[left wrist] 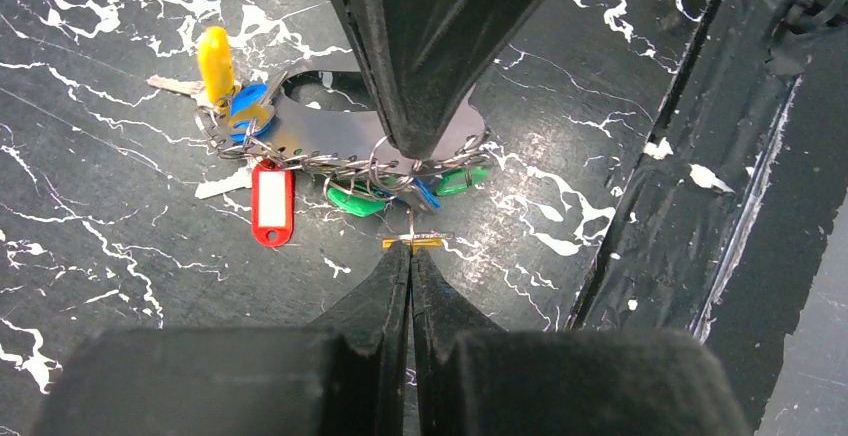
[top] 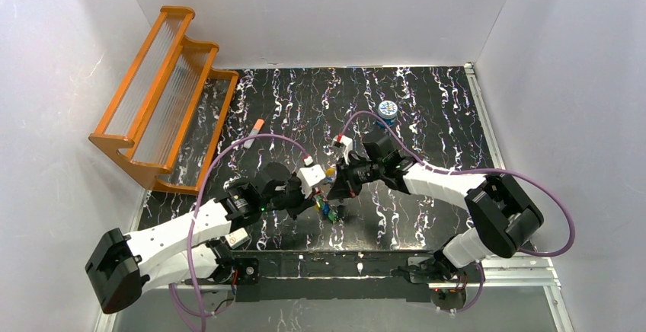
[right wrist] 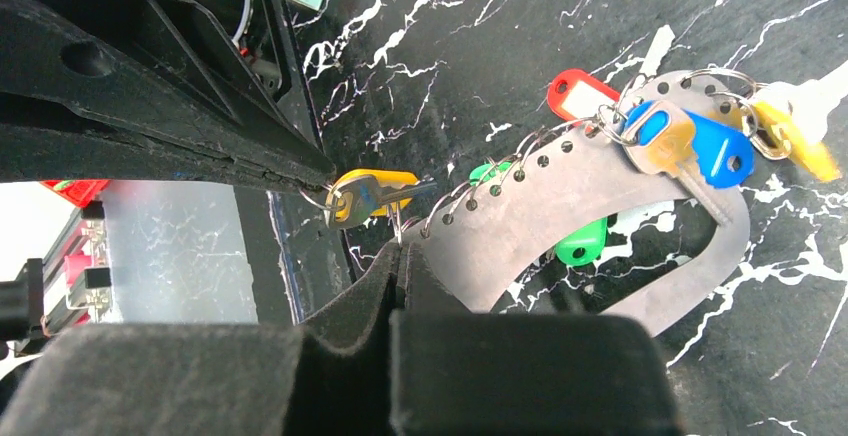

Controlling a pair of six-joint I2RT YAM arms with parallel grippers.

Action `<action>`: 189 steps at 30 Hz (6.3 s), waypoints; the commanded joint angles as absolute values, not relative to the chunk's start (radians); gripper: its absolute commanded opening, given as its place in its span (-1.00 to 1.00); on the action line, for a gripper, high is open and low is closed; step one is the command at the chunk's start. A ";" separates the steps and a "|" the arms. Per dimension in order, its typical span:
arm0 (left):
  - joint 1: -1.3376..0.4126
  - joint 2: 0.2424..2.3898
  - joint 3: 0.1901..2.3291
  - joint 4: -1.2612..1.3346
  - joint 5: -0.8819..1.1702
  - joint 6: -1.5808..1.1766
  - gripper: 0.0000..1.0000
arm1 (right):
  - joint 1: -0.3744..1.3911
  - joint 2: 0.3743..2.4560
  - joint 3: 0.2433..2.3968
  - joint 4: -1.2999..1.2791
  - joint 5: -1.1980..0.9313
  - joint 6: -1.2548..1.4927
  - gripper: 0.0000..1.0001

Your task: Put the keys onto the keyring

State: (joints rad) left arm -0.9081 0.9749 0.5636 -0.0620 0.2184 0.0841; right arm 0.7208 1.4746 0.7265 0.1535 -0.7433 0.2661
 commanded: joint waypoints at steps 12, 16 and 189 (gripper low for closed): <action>-0.914 0.968 0.594 -0.088 0.186 0.053 -1.00 | 0.804 1.447 0.792 0.044 -0.613 0.113 -0.97; -0.914 0.929 0.570 -0.067 0.204 0.057 -1.00 | 0.821 1.338 0.669 0.192 -0.623 -0.014 -0.97; -0.927 0.969 0.382 0.211 0.160 -0.221 -1.00 | 0.923 1.174 0.542 0.342 -0.481 -0.226 -0.97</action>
State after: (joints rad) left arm -0.9249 0.9836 0.4011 0.2111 0.1799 -0.2070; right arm 0.9184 1.2098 0.5327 0.2726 -0.4599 -0.2317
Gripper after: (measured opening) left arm 0.007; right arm 0.031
